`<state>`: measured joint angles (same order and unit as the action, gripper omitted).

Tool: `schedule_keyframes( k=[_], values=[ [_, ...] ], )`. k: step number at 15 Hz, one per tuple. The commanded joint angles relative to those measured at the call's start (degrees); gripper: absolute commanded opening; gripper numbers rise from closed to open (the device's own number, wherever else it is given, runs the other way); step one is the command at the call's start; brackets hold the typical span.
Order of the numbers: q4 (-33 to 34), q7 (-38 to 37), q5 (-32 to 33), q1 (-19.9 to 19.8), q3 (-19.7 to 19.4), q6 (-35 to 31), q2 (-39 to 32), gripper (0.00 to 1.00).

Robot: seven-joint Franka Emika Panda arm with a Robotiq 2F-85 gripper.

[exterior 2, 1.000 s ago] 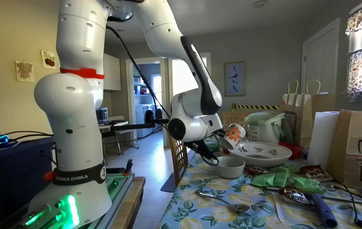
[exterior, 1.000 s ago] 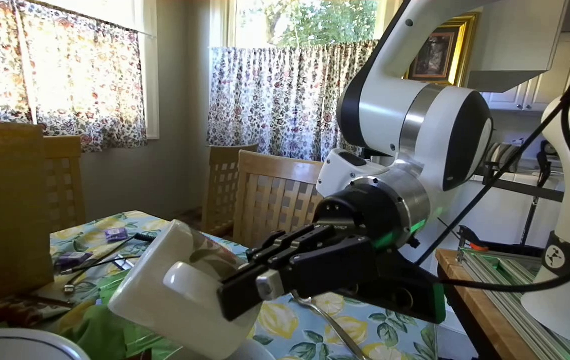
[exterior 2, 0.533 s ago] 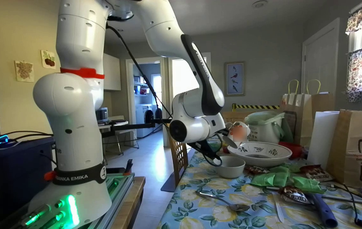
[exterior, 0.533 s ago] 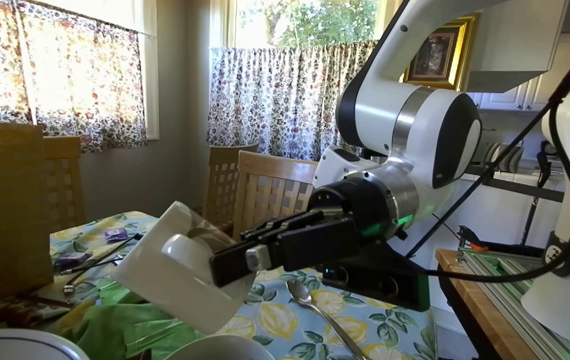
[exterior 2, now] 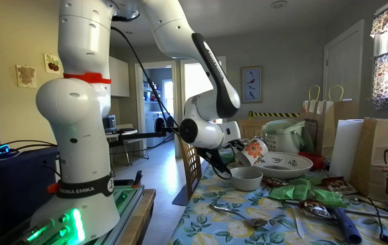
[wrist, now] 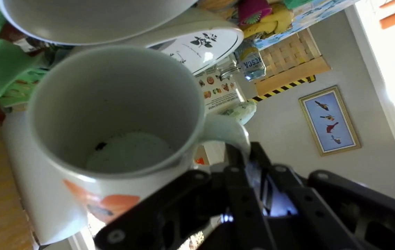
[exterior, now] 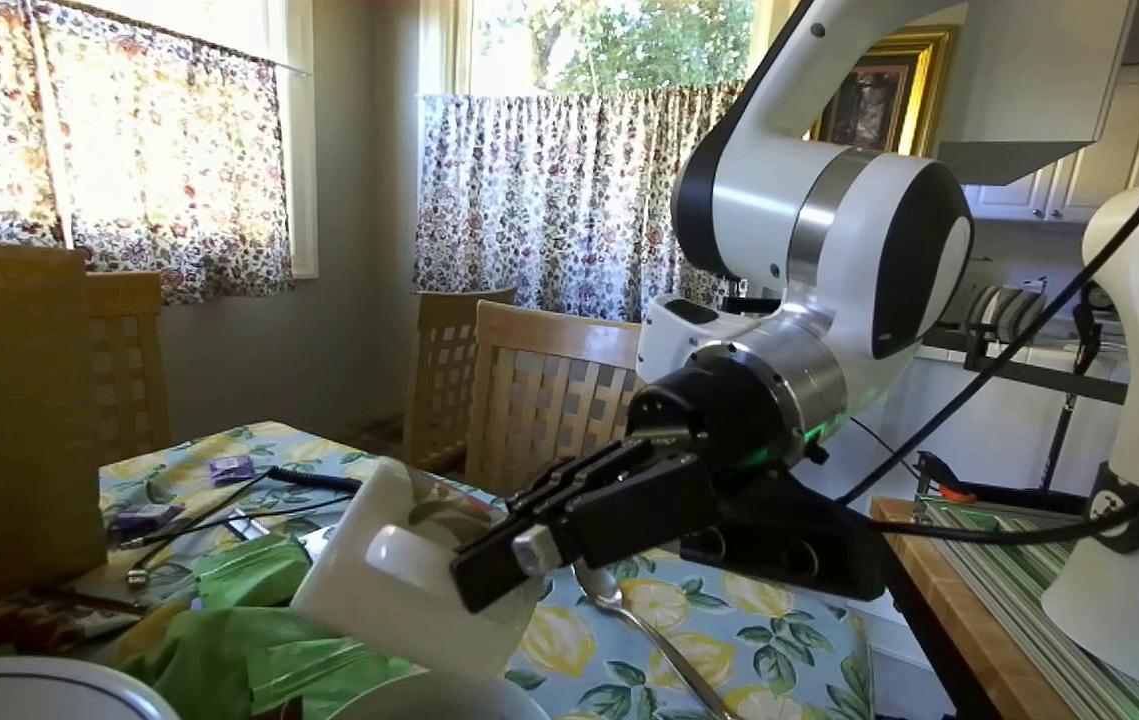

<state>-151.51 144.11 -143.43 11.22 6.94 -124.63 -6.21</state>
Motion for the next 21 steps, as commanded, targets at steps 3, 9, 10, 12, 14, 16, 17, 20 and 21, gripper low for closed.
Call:
schedule_keyframes(
  k=[3, 9, 10, 12, 14, 16, 17, 20, 21],
  values=[
    [0.95, -7.01, 0.55, -0.39, 0.76, -11.18, 9.3, 0.03],
    [4.44, -20.84, 4.39, -1.13, 2.25, -28.11, 14.61, 0.03],
    [5.22, -23.55, 5.73, -1.23, 2.64, -30.44, 14.7, 0.03],
    [6.7, -30.37, 9.64, -1.2, 3.4, -35.4, 14.3, 0.03],
    [7.78, -37.06, 13.4, -1.24, 3.89, -37.68, 13.56, 0.03],
    [9.31, -43.73, 16.69, 0.26, 2.51, -38.71, 12.37, 0.03],
    [10.36, -47.33, 18.36, 0.17, 2.42, -39.06, 11.4, 0.03],
    [13.93, -56.38, 18.1, -0.59, 2.07, -42.33, 9.17, 0.03],
    [14.93, -59.31, 18.28, -0.71, 1.84, -43.44, 8.29, 0.03]
  ],
)
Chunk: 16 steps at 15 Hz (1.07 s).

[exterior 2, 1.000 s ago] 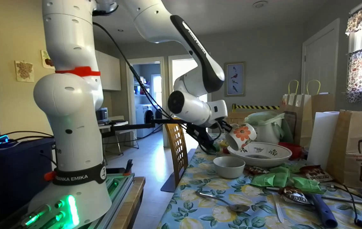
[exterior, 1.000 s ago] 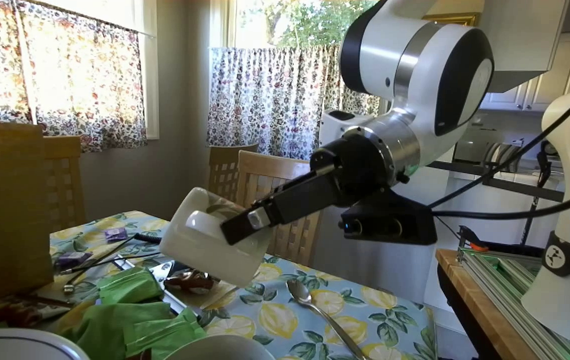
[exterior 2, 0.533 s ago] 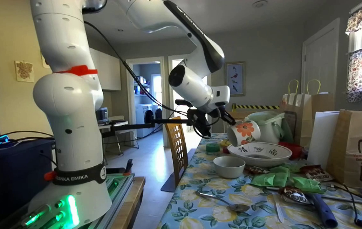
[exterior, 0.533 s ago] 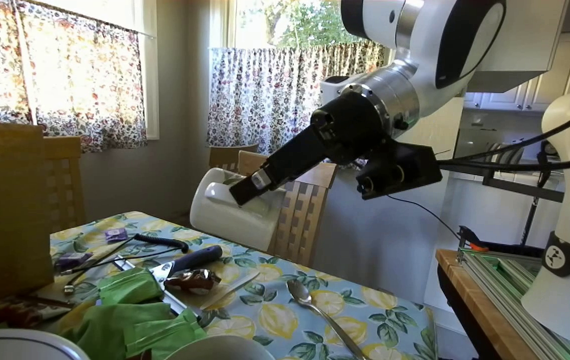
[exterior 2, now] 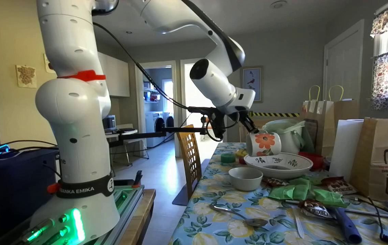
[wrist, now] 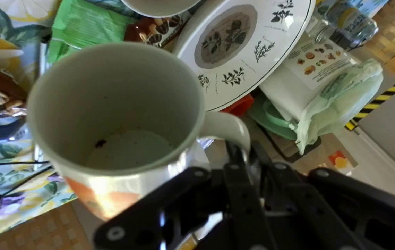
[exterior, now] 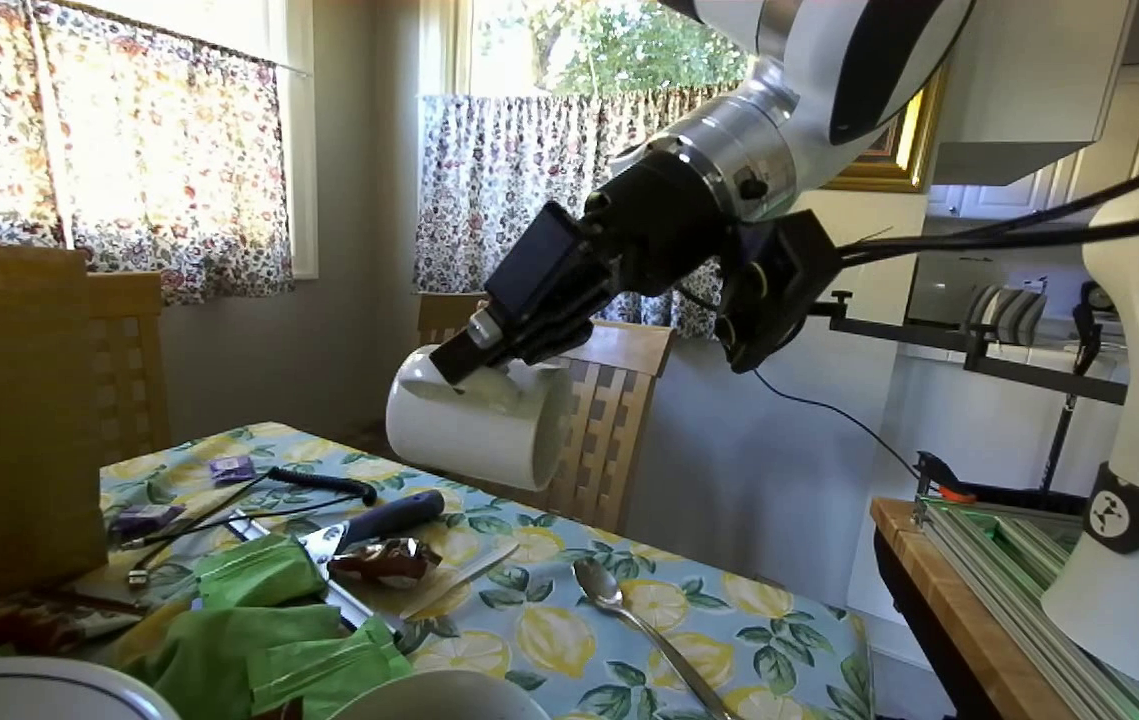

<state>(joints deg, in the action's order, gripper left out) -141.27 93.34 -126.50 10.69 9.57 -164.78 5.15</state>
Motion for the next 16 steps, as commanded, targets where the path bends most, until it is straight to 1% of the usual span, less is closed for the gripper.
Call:
schedule_keyframes(
  k=[1, 3, 6, 8, 10, 11, 12, 16],
  values=[
    [5.6, -11.54, 1.57, -0.3, -1.14, -3.91, -4.03, 0.03],
    [7.04, -17.72, 2.11, -0.58, -1.56, -5.29, -5.89, 0.03],
    [8.6, -27.37, 3.2, -1.2, -2.31, -3.95, -8.62, 0.03],
    [9.13, -32.55, 2.68, -1.87, -2.52, -3.07, -9.8, 0.03],
    [9.85, -36.08, 0.88, -2.44, -3.02, -2.47, -10.73, 0.03],
    [10.33, -37.29, -0.32, -2.8, -3.29, -2.2, -10.7, 0.03],
    [8.13, -33.99, 1.17, -2.06, -2.85, -2.89, -10.19, 0.11],
    [8.93, -36.37, 0.85, -2.52, -3.27, -2.77, -10.56, 0.11]
  ],
)
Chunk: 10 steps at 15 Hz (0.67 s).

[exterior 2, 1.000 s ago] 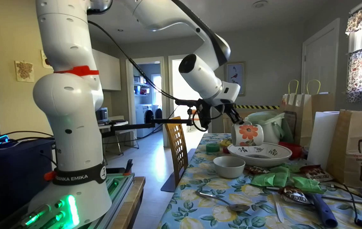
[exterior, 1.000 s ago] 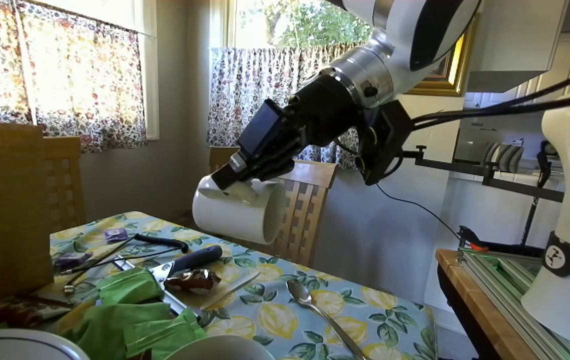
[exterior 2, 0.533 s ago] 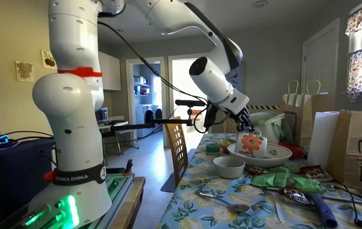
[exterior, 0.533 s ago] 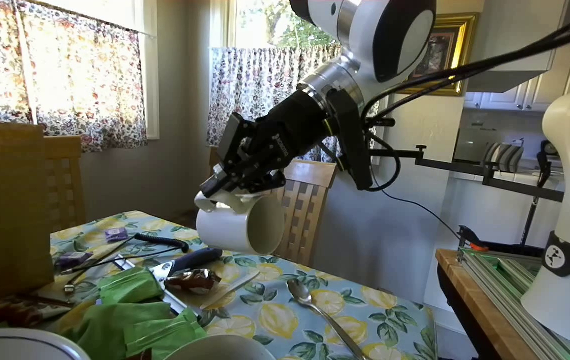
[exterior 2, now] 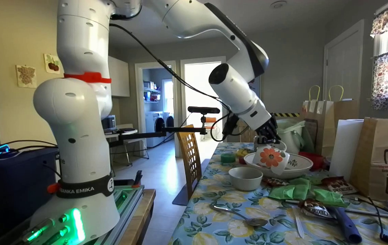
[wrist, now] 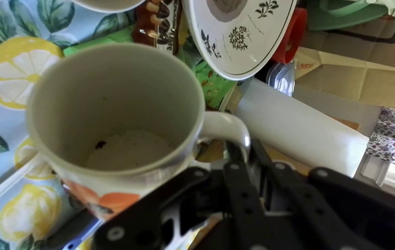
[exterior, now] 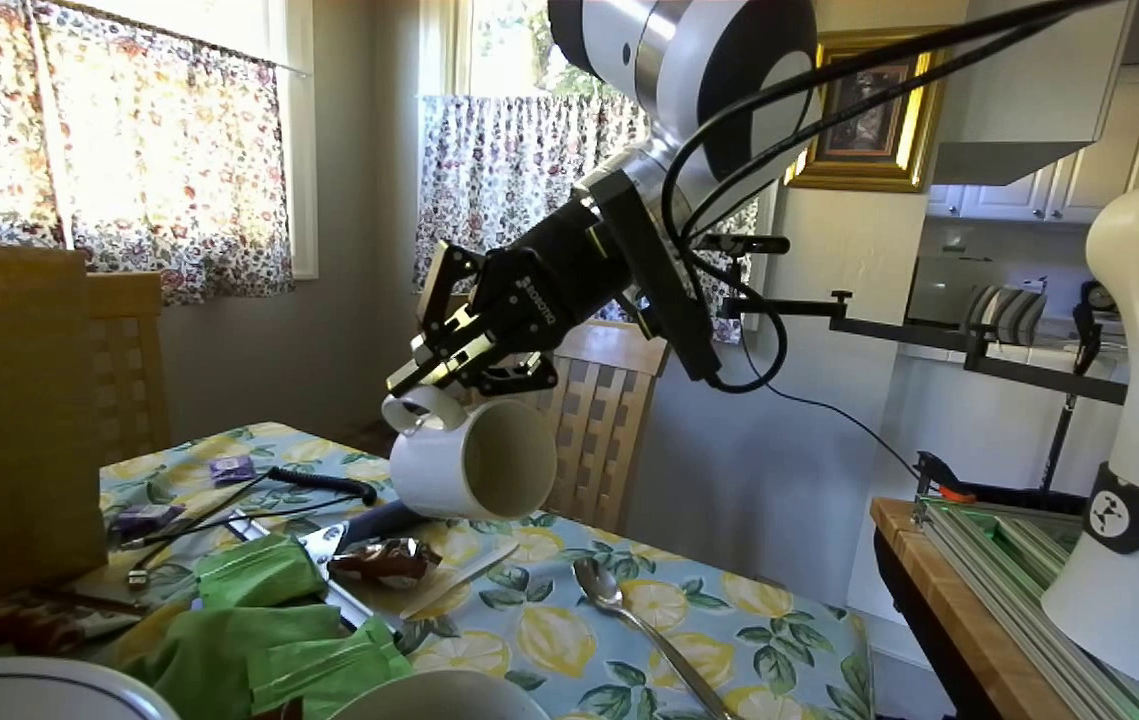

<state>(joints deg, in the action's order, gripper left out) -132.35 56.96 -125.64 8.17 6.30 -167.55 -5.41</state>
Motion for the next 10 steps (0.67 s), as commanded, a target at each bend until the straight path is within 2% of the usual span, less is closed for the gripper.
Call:
schedule_keyframes(
  k=[1, 6, 10],
  values=[
    [0.02, -0.16, -0.01, 0.0, 0.0, 0.0, 0.0, 0.03],
    [-3.46, -6.21, 0.43, 0.28, 2.27, 5.56, 0.25, 0.03],
    [-4.43, -10.16, 0.11, -0.08, 2.21, 7.89, 0.41, 0.03]
  ],
)
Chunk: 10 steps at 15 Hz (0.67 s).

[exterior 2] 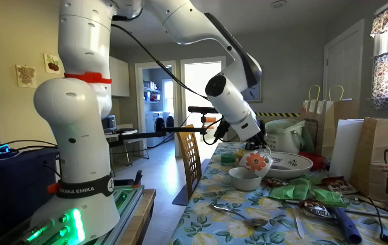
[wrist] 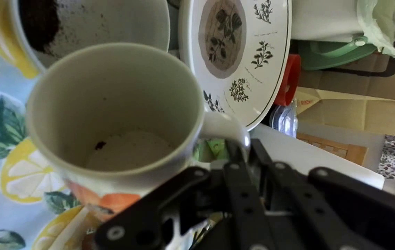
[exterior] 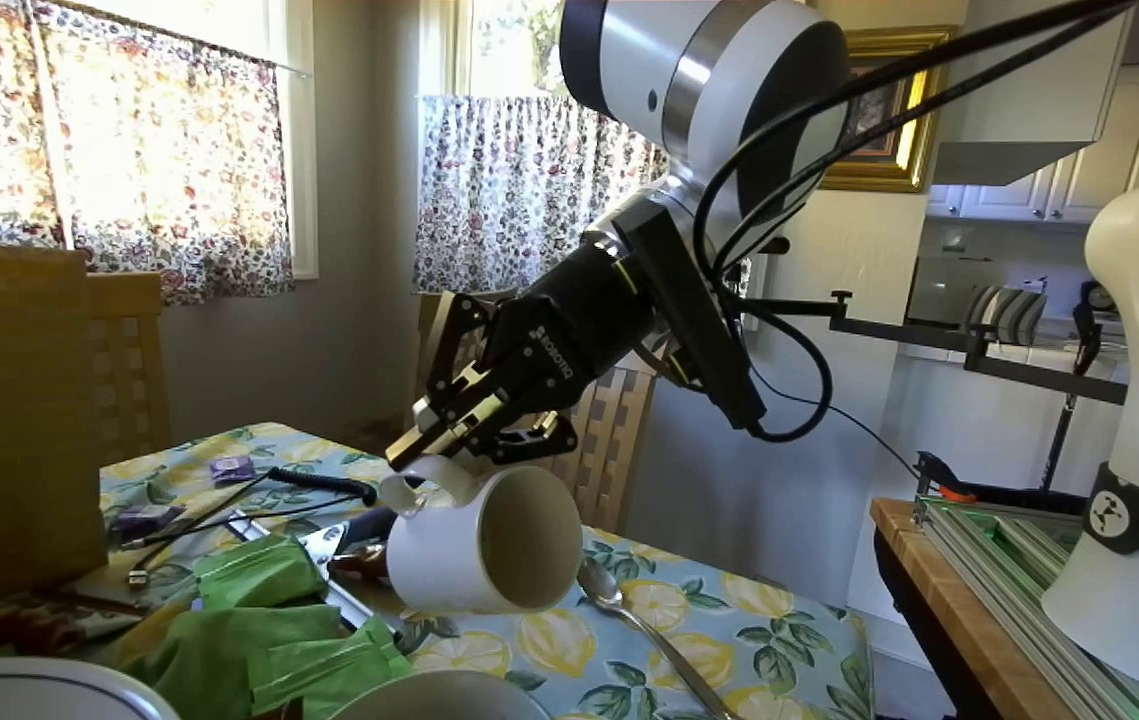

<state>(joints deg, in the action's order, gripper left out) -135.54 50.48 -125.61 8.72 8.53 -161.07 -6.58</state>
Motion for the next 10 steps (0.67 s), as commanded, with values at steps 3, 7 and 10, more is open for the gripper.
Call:
schedule_keyframes(
  k=[3, 7, 10],
  values=[
    [-1.36, -6.95, 0.24, -1.06, -0.42, -0.1, 2.37, 0.03],
    [-1.36, -15.4, 4.8, -1.61, -0.25, -4.89, 3.02, 0.03],
    [-1.73, -25.17, 12.84, -1.77, 0.32, -6.63, 2.37, 0.03]
  ],
)
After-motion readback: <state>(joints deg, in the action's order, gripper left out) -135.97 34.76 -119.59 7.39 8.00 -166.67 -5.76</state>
